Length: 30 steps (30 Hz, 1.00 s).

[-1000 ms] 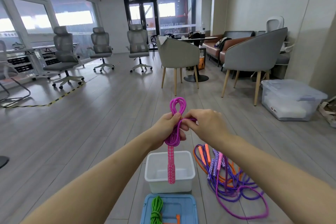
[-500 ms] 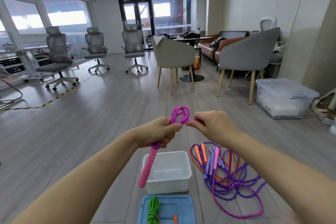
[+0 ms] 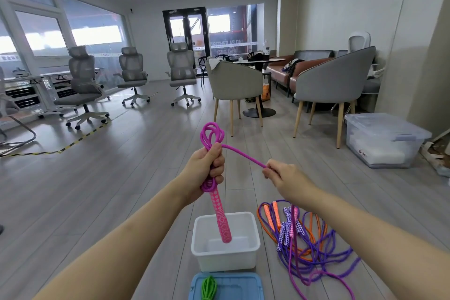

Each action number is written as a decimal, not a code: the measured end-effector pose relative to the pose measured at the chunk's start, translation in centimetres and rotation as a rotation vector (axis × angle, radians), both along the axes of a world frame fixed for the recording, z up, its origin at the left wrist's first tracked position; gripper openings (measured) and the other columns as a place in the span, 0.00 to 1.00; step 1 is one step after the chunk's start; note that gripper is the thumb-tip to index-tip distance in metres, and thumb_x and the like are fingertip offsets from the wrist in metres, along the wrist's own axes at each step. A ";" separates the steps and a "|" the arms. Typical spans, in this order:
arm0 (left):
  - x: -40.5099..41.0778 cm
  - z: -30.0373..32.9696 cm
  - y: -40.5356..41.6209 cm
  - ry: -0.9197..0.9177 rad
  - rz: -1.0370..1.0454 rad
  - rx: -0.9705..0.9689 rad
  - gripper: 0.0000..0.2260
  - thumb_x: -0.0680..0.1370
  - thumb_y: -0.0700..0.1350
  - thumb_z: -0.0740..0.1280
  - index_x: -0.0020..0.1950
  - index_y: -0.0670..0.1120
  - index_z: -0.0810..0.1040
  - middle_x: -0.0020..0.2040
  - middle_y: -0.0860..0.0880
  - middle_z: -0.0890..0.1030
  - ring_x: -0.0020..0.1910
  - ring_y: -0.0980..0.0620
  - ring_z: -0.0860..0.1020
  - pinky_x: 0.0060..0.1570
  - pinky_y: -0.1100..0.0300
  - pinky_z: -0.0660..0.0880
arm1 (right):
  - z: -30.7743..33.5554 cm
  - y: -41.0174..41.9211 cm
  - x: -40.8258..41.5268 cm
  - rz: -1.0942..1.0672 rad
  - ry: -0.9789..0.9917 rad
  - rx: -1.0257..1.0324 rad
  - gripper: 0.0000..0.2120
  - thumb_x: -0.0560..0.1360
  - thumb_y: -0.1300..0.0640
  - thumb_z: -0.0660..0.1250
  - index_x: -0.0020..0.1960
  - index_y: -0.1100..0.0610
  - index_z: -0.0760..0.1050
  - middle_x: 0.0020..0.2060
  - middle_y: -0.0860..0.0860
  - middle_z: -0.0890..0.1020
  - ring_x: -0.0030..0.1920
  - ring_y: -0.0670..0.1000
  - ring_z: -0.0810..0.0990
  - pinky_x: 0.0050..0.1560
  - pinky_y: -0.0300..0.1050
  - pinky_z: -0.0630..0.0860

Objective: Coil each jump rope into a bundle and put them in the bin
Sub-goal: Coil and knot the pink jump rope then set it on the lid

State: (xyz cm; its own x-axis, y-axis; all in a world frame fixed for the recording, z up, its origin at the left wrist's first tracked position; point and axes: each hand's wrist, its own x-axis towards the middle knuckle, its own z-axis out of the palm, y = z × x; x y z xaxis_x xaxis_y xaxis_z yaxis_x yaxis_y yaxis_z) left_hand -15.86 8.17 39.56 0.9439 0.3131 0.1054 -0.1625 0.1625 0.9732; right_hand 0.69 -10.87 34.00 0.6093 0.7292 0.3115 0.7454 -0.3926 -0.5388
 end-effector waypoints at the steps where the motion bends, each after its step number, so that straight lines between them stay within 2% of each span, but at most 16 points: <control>1: 0.0 0.1 0.1 -0.021 0.015 -0.027 0.12 0.85 0.51 0.60 0.44 0.47 0.68 0.34 0.52 0.68 0.27 0.56 0.64 0.28 0.63 0.70 | -0.3 0.0 0.1 0.021 0.020 -0.031 0.09 0.85 0.48 0.61 0.48 0.50 0.74 0.36 0.48 0.79 0.37 0.53 0.77 0.40 0.54 0.75; 3: 0.1 0.3 0.3 -0.064 0.046 -0.084 0.12 0.85 0.51 0.60 0.44 0.47 0.69 0.34 0.52 0.67 0.27 0.57 0.64 0.27 0.64 0.69 | -1.2 -0.2 0.5 0.023 0.039 -0.120 0.06 0.83 0.49 0.65 0.49 0.50 0.74 0.39 0.47 0.80 0.42 0.54 0.79 0.47 0.57 0.79; 6: -0.1 1.1 1.1 -0.155 0.102 -0.190 0.11 0.84 0.51 0.61 0.46 0.46 0.71 0.33 0.52 0.67 0.26 0.57 0.64 0.25 0.64 0.69 | -2.1 -0.8 1.1 -0.014 0.140 -0.187 0.03 0.81 0.53 0.68 0.50 0.48 0.75 0.44 0.48 0.82 0.46 0.52 0.82 0.52 0.54 0.82; 10: -0.2 1.0 1.5 -0.121 0.096 -0.120 0.11 0.85 0.51 0.61 0.46 0.47 0.70 0.34 0.52 0.67 0.26 0.57 0.65 0.26 0.64 0.69 | -1.6 -1.0 0.4 -0.033 0.454 -0.017 0.03 0.82 0.60 0.67 0.53 0.54 0.78 0.45 0.56 0.85 0.47 0.53 0.86 0.45 0.40 0.81; 12: 0.0 0.4 1.0 -0.073 0.065 -0.053 0.12 0.84 0.52 0.61 0.45 0.47 0.70 0.34 0.52 0.68 0.27 0.56 0.65 0.27 0.63 0.70 | -1.2 -0.5 -0.2 -0.002 0.512 -0.028 0.06 0.80 0.61 0.69 0.56 0.54 0.77 0.49 0.54 0.85 0.51 0.52 0.85 0.48 0.40 0.80; 14: 0.3 0.0 0.3 -0.039 0.034 -0.010 0.12 0.85 0.52 0.61 0.46 0.46 0.69 0.35 0.52 0.69 0.28 0.56 0.66 0.29 0.62 0.71 | -1.0 0.2 -0.9 0.049 0.559 -0.033 0.14 0.77 0.59 0.73 0.60 0.52 0.75 0.54 0.51 0.83 0.57 0.52 0.82 0.58 0.48 0.80; 16: 0.7 -0.2 -0.6 0.000 0.004 0.039 0.11 0.86 0.51 0.60 0.47 0.46 0.69 0.35 0.52 0.69 0.29 0.55 0.65 0.29 0.62 0.71 | -0.5 1.0 -1.9 0.118 0.631 0.036 0.20 0.76 0.56 0.75 0.65 0.49 0.72 0.59 0.49 0.80 0.61 0.50 0.80 0.63 0.48 0.79; 17: 0.8 -0.4 -1.0 0.023 -0.011 0.071 0.11 0.86 0.51 0.60 0.47 0.46 0.69 0.35 0.52 0.69 0.29 0.55 0.65 0.30 0.61 0.70 | -0.2 1.5 -2.5 0.156 0.668 0.109 0.20 0.77 0.55 0.74 0.66 0.49 0.72 0.59 0.50 0.80 0.60 0.49 0.80 0.61 0.46 0.78; 19: 1.1 -0.9 -1.7 0.055 -0.026 0.124 0.12 0.86 0.50 0.59 0.46 0.46 0.69 0.34 0.52 0.70 0.29 0.55 0.66 0.30 0.61 0.70 | 0.6 2.3 -3.7 0.193 0.676 0.290 0.11 0.81 0.54 0.70 0.61 0.52 0.75 0.53 0.51 0.85 0.54 0.49 0.84 0.57 0.45 0.78; 20: 1.2 -0.9 -2.0 0.056 -0.022 0.133 0.12 0.86 0.50 0.59 0.45 0.46 0.69 0.34 0.52 0.70 0.29 0.55 0.66 0.30 0.61 0.70 | 0.9 2.6 -4.0 0.192 0.684 0.377 0.06 0.83 0.55 0.66 0.58 0.55 0.76 0.47 0.52 0.87 0.50 0.51 0.86 0.56 0.49 0.80; 22: 1.5 -0.8 -2.1 0.030 0.011 0.110 0.12 0.86 0.50 0.59 0.45 0.47 0.68 0.34 0.52 0.69 0.29 0.55 0.65 0.30 0.61 0.70 | 0.9 2.8 -4.0 0.195 0.732 0.473 0.06 0.85 0.59 0.61 0.54 0.60 0.75 0.37 0.54 0.85 0.40 0.55 0.86 0.52 0.56 0.83; 24: 1.5 -0.5 -1.9 -0.011 0.053 0.067 0.11 0.86 0.50 0.59 0.46 0.47 0.67 0.34 0.52 0.69 0.28 0.55 0.65 0.29 0.61 0.69 | 0.4 2.3 -3.7 0.189 0.750 0.370 0.09 0.86 0.59 0.59 0.52 0.61 0.75 0.33 0.54 0.81 0.34 0.54 0.82 0.45 0.53 0.84; 27: 1.3 -0.4 -1.6 -0.032 0.096 0.040 0.10 0.86 0.50 0.59 0.47 0.46 0.68 0.34 0.52 0.69 0.28 0.56 0.66 0.30 0.61 0.70 | -0.8 1.2 -2.8 0.113 0.770 0.167 0.15 0.87 0.52 0.57 0.51 0.61 0.77 0.32 0.54 0.77 0.32 0.53 0.77 0.39 0.49 0.77; 30: 1.2 -0.5 -1.3 -0.028 0.126 0.033 0.10 0.86 0.50 0.59 0.50 0.45 0.69 0.35 0.52 0.70 0.29 0.55 0.67 0.31 0.60 0.71 | -1.2 0.9 -1.9 -0.025 0.719 0.182 0.20 0.85 0.43 0.58 0.52 0.59 0.76 0.30 0.51 0.73 0.29 0.50 0.71 0.32 0.46 0.70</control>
